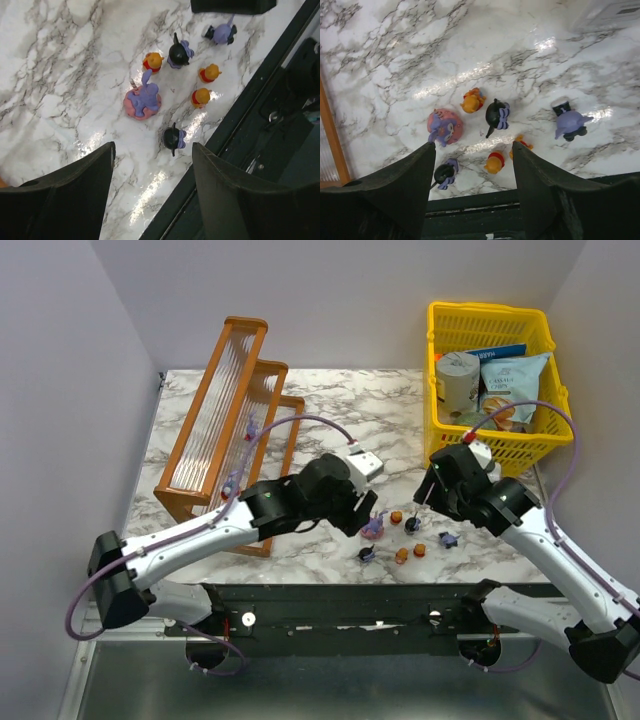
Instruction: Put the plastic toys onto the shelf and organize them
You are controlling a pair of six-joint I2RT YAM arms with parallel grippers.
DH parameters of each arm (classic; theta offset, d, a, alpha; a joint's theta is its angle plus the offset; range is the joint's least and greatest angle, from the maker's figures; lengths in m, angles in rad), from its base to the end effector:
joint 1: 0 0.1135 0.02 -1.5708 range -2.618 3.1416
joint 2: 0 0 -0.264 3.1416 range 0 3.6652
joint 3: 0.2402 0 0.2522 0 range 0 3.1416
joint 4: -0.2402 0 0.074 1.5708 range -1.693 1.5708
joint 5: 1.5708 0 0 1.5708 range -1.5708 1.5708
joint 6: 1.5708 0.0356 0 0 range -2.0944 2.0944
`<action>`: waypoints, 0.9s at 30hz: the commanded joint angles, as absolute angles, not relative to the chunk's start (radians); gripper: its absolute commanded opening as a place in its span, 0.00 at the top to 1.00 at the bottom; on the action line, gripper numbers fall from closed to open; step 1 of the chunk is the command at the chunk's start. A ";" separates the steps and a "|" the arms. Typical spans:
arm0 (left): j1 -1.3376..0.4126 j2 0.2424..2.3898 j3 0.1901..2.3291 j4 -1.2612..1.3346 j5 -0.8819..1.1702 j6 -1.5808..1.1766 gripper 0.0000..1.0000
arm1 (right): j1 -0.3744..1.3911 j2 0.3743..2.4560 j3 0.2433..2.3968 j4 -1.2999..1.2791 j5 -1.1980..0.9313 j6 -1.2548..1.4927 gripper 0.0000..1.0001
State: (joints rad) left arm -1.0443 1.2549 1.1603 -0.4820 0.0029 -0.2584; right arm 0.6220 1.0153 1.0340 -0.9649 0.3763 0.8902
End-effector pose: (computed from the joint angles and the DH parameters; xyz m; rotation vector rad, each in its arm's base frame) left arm 0.1403 -0.2416 0.3413 0.8617 2.0742 -0.7414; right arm 0.1598 0.0984 0.3155 0.4732 2.3894 0.2018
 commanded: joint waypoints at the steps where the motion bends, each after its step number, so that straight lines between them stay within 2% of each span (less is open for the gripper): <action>1: -1.091 1.370 1.178 -0.410 -0.081 -0.212 0.31 | 0.572 0.962 1.058 -1.054 0.462 0.874 0.29; 11: -1.140 1.612 1.238 -0.328 -0.038 -0.209 0.40 | 0.496 0.871 1.054 -1.083 0.469 0.827 0.27; 19: -1.146 1.759 1.334 -0.353 -0.173 -0.255 0.46 | 0.485 0.842 1.034 -1.092 0.468 0.822 0.27; 21: -1.146 1.789 1.356 -0.370 -0.195 -0.258 0.51 | 0.485 0.838 1.034 -1.092 0.469 0.821 0.27; 27: -1.146 1.821 1.368 -0.391 -0.279 -0.278 0.58 | 0.480 0.834 1.032 -1.094 0.476 0.813 0.27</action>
